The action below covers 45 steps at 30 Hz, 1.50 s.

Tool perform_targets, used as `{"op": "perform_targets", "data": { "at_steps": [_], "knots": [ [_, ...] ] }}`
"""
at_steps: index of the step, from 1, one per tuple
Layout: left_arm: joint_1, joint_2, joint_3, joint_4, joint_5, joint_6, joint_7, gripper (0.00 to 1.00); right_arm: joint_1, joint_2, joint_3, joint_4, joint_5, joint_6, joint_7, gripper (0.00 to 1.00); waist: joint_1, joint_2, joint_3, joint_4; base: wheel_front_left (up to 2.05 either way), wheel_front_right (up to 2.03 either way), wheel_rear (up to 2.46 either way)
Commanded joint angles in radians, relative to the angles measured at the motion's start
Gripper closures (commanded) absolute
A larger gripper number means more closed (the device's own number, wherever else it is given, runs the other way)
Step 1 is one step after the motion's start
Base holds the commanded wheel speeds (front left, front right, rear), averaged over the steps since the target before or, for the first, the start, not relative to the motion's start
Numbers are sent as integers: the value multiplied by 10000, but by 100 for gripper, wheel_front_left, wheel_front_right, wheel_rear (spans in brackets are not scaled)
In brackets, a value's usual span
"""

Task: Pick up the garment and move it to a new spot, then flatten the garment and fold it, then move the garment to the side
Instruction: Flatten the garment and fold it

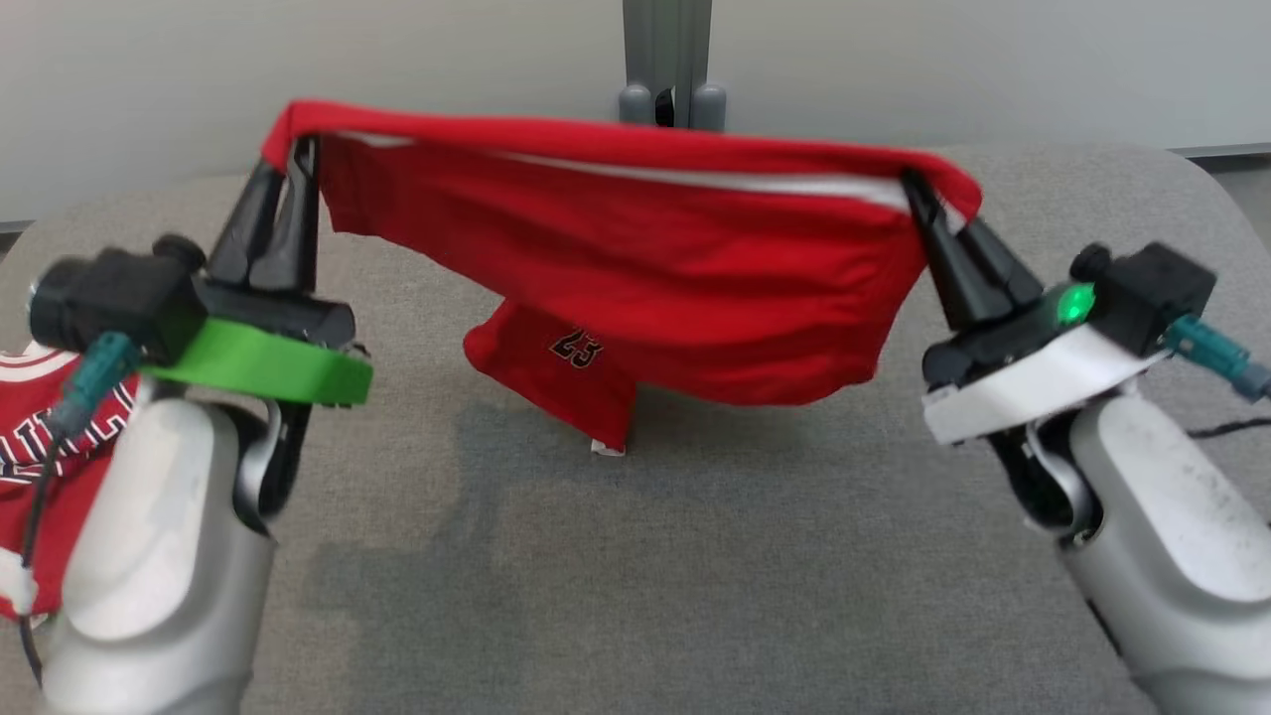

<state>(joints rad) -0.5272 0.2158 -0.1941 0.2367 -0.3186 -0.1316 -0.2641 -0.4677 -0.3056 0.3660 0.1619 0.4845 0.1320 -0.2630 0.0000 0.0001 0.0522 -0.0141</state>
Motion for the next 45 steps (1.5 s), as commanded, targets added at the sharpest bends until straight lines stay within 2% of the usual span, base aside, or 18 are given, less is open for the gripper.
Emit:
{"op": "perform_targets", "data": {
  "at_steps": [1, 6, 10, 14, 17, 20, 22, 25, 32, 38, 45],
  "knots": [
    [-598, 340, -106, 181, -122, 29, -4, 100, -428, -237, -116, 10, 56, -24, -7, 100, 0, -1, 277, 103, 0, 0, 0],
    [-2553, 791, -561, 954, -251, 28, 27, 100, -2177, -597, -96, 59, 154, -24, 141, 100, 0, -1, 1113, 249, 0, 0, 0],
    [-4138, 559, -737, 1977, -96, 45, 25, 100, -3753, -741, 64, 648, -141, -24, 147, 100, 0, -1, 1998, 305, 0, 0, 0],
    [-5679, 394, -708, 2955, 394, 372, -3, 100, -5379, -641, 27, 1771, -986, -25, 39, 100, 0, -1, 2777, 345, 0, 0, 0],
    [-6698, 244, -490, 2947, 742, 636, -7, 100, -6503, -418, -526, 2423, -1758, -32, -24, 100, 0, -1, 3177, 394, 0, 0, 0],
    [-6936, -110, -232, 2778, 832, 671, 4, 100, -6867, -215, -854, 2353, -2249, -31, -16, 100, 0, -1, 3387, 525, 0, 0, 0],
    [-6613, -397, -215, 2765, 935, 521, 6, 100, -6656, -120, -1026, 2182, -2405, -31, -19, 100, 0, -1, 3441, 633, 0, 0, 0],
    [-5765, -682, -141, 2810, 985, 390, 5, 100, -5966, -208, -683, 2105, -2656, -23, -21, 100, 0, -1, 3430, 701, 0, 0, 0],
    [-1805, -1361, -101, 3095, 625, 112, -1, 100, -2439, -377, -92, 2068, -2149, -23, -23, 100, 0, -1, 2971, 744, 0, 0, 0],
    [1191, -1506, 124, 3016, 428, 35, -2, 100, 470, -129, 55, 1848, -1578, -23, -25, 100, 0, -1, 2385, 731, 0, 0, 0],
    [3257, -1558, 394, 2666, 474, 34, -2, 100, 2218, 247, -60, 1478, -1453, -25, -24, 100, 0, -1, 1667, 630, 0, 0, 0]
  ]
}}
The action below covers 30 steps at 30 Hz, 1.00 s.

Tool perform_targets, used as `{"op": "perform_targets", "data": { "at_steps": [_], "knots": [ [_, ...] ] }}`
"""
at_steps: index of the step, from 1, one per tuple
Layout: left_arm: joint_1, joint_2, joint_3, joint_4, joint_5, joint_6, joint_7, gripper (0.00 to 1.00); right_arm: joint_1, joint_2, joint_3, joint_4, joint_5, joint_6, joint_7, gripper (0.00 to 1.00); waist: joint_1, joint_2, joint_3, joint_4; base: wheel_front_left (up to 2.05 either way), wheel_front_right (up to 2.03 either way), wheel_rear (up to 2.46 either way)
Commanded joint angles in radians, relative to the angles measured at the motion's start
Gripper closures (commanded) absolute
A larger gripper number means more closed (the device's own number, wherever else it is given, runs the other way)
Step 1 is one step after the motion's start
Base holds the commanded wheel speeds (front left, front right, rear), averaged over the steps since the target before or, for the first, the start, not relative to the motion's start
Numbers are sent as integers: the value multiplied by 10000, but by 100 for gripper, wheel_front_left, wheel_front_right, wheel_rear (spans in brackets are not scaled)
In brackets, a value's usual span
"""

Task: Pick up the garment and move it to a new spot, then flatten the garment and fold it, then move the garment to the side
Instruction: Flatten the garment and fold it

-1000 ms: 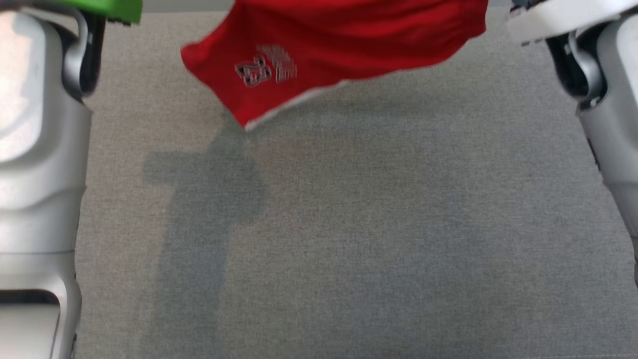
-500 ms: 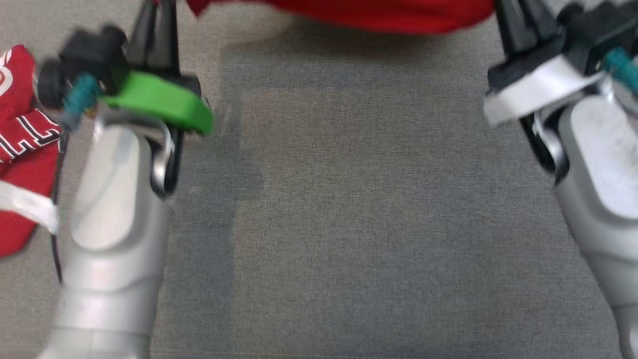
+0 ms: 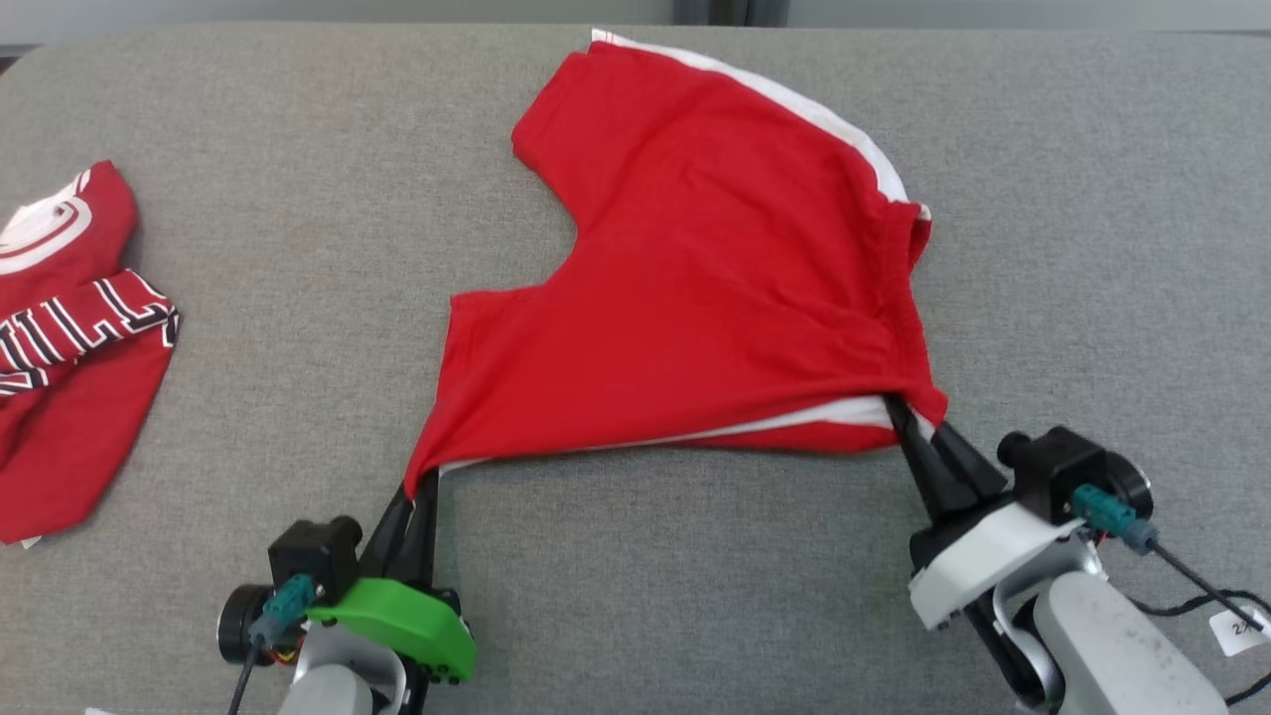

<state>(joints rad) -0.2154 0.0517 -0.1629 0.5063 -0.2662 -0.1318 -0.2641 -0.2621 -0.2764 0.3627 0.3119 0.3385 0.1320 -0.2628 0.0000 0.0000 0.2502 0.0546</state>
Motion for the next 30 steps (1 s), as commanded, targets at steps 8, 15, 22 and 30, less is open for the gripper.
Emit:
{"op": "perform_targets", "data": {
  "at_steps": [8, 15, 22, 30],
  "knots": [
    [1706, 58, 395, -230, -207, 29, -4, 100, 1767, 29, 423, 13, 88, -25, -27, 100, 0, 0, -1464, 46, 0, 0, 0],
    [2860, 400, 67, -495, -30, 28, -4, 100, 2956, -168, 1125, -164, 272, -23, -27, 100, 0, 0, -2151, -23, 0, 0, 0],
    [1859, 954, -177, -1263, 25, 29, -4, 100, 2608, 17, 909, -736, 633, -23, -27, 100, 0, 0, -1792, -324, 0, 0, 0],
    [-1635, 1742, -1731, -507, -31, 27, -3, 100, 611, 769, 205, -489, 841, -22, -27, 100, 0, 0, -323, -957, 0, 0, 0]
  ]
}}
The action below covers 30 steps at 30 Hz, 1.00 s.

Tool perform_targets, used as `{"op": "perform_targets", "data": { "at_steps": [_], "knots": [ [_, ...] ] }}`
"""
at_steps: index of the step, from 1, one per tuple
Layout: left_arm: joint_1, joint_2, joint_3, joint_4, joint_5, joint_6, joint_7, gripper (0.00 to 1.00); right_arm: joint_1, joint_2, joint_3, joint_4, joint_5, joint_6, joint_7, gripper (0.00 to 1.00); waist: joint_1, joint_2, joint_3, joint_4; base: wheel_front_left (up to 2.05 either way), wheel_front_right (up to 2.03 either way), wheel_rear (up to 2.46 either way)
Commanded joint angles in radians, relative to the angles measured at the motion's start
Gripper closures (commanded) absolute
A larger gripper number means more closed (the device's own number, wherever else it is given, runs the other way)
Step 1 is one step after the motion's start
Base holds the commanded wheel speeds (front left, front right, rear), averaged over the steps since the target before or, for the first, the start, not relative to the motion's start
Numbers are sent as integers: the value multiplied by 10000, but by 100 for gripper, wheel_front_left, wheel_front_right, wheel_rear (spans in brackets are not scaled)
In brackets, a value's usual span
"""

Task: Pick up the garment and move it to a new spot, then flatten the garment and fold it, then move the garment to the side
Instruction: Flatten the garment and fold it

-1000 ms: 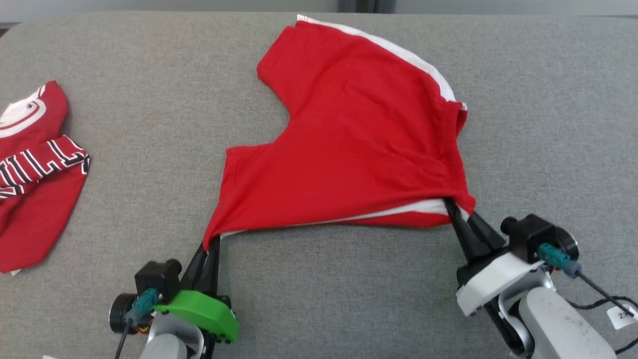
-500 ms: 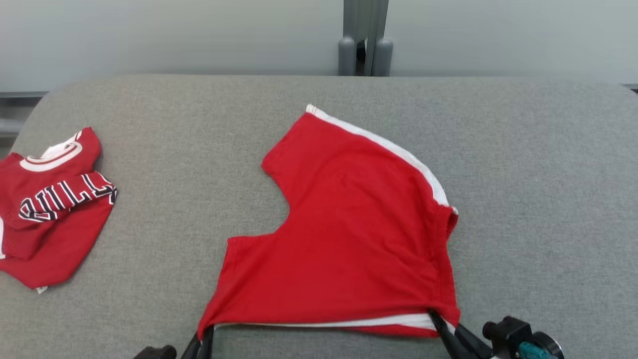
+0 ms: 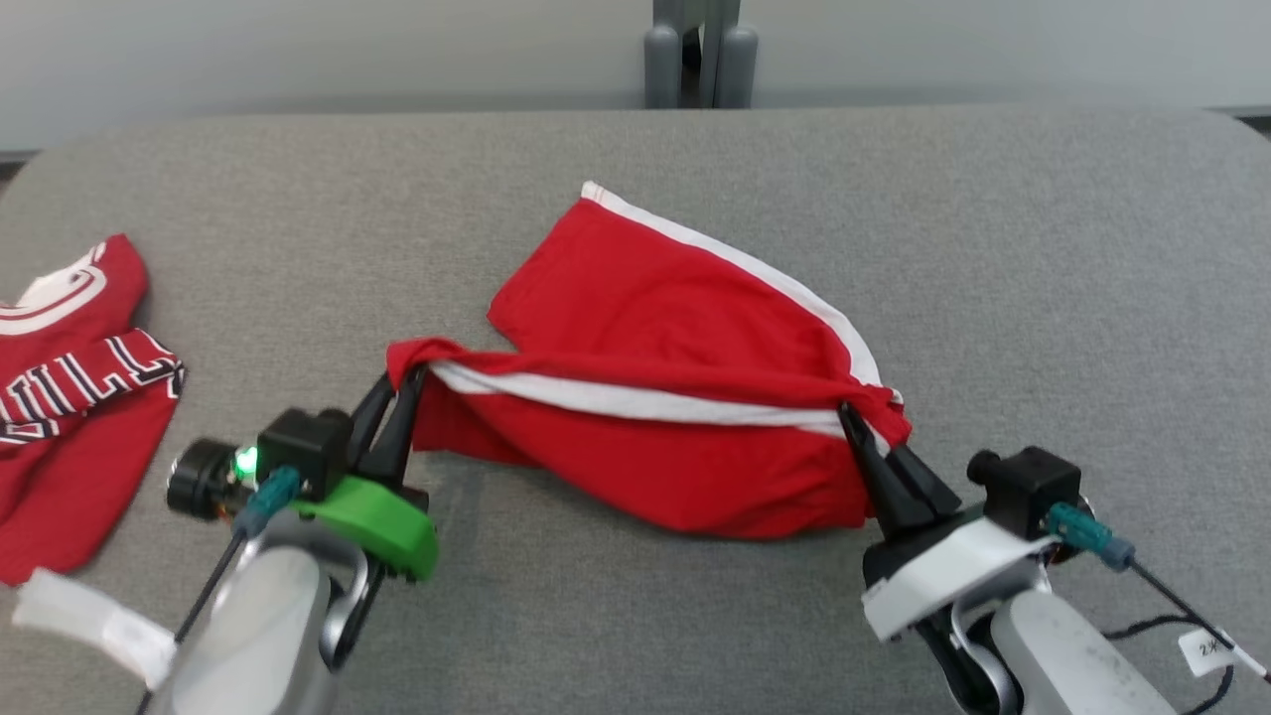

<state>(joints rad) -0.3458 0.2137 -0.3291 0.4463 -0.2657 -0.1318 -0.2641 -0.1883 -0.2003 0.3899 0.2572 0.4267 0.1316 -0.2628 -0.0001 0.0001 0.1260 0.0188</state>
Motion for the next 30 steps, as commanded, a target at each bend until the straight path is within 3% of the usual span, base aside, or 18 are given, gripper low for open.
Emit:
{"op": "perform_targets", "data": {
  "at_steps": [1, 10, 20, 25, 30],
  "knots": [
    [-802, 223, -315, 338, 49, 27, -3, 100, -364, 105, -171, 95, -50, -18, -27, 100, 1, -1, 1097, -665, 0, 0, 0],
    [-4813, 955, -3253, 2388, -725, 26, 364, 100, -1906, 1001, -719, 668, -73, -16, -27, 100, 1, -1, 2647, -1790, 0, 0, 0],
    [-7309, 2203, -6093, 3363, -2290, 26, 1038, 100, -2448, 1440, -1080, 999, 128, -16, -27, 100, 1, -1, 3413, -2737, 0, 0, 0],
    [-7821, 2548, -6907, 3803, -3002, 26, 1074, 100, -2669, 1469, -1022, 1014, 285, -16, -27, 100, 1, -1, 3569, -2986, 0, 0, 0],
    [-8159, 2387, -7160, 4416, -3306, 28, 742, 100, -2739, 1481, -981, 888, 350, -18, -27, 100, 1, -1, 3623, -2949, 0, 0, 0]
  ]
}}
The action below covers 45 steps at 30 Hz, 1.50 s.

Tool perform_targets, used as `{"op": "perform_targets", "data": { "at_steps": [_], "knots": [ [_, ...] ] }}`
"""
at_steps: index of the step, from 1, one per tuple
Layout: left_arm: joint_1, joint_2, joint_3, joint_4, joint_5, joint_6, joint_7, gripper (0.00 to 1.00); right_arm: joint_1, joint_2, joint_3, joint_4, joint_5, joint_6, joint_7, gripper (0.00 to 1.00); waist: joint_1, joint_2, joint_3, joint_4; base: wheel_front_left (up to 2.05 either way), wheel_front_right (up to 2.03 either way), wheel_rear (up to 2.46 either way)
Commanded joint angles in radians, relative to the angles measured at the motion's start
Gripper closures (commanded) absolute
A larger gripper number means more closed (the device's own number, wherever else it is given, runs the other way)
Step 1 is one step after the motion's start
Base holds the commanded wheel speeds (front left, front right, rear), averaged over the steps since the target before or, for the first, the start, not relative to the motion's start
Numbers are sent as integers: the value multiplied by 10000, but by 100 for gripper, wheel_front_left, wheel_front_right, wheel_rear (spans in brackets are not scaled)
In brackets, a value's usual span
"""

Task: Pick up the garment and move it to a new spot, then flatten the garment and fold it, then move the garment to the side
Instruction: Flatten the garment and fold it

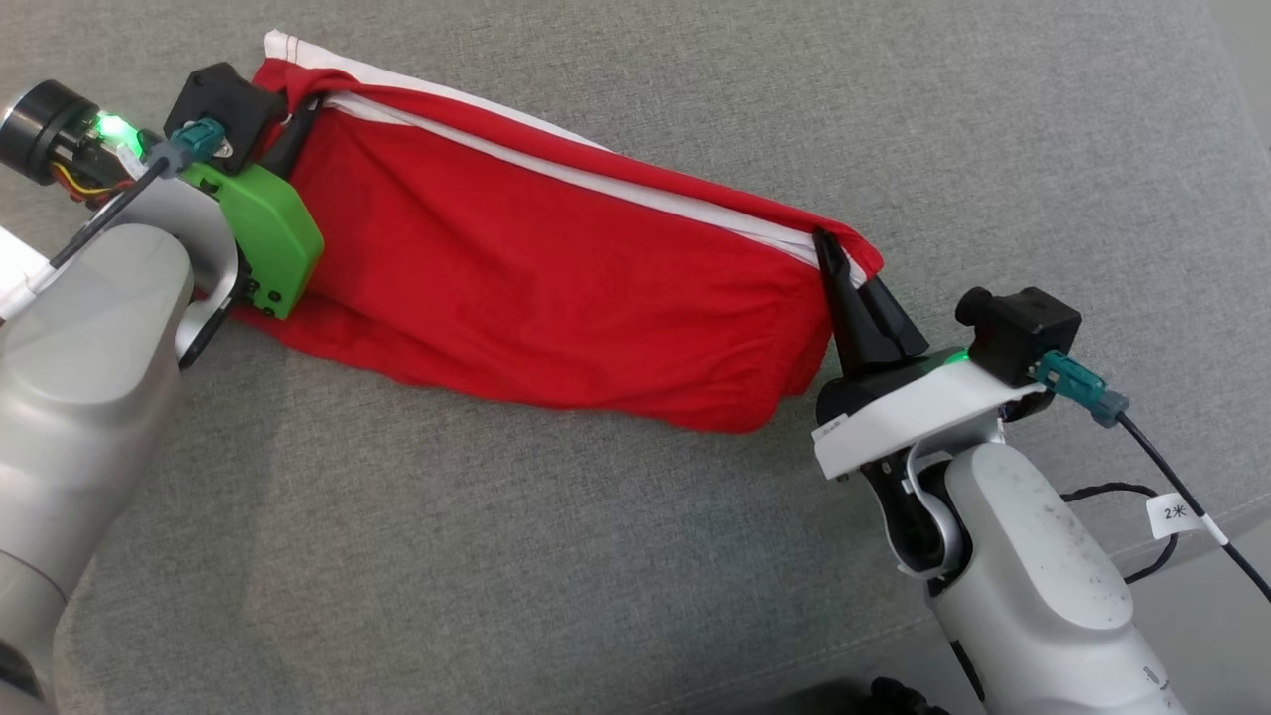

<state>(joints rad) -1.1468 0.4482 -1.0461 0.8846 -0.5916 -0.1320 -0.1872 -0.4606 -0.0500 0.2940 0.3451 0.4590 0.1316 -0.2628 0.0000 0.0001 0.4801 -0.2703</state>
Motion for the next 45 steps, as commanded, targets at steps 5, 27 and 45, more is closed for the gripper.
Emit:
{"op": "perform_targets", "data": {
  "at_steps": [5, 27, 45],
  "knots": [
    [-397, -292, -133, 704, -91, 30, -301, 100, -156, -19, 359, 98, 25, -18, -27, 100, 0, -1, -1, 127, 0, 0, 0],
    [912, -1207, 585, 2161, -1541, 28, -782, 0, 636, -12, -475, 130, -1900, -16, -28, 0, 0, -1, -851, 537, 0, 0, 0],
    [2629, -2138, 1315, 3551, -2575, 437, -472, 100, 1359, -18, -1220, 177, -2620, -16, -28, 0, 0, -1, -1041, 765, 0, 0, 0]
  ]
}}
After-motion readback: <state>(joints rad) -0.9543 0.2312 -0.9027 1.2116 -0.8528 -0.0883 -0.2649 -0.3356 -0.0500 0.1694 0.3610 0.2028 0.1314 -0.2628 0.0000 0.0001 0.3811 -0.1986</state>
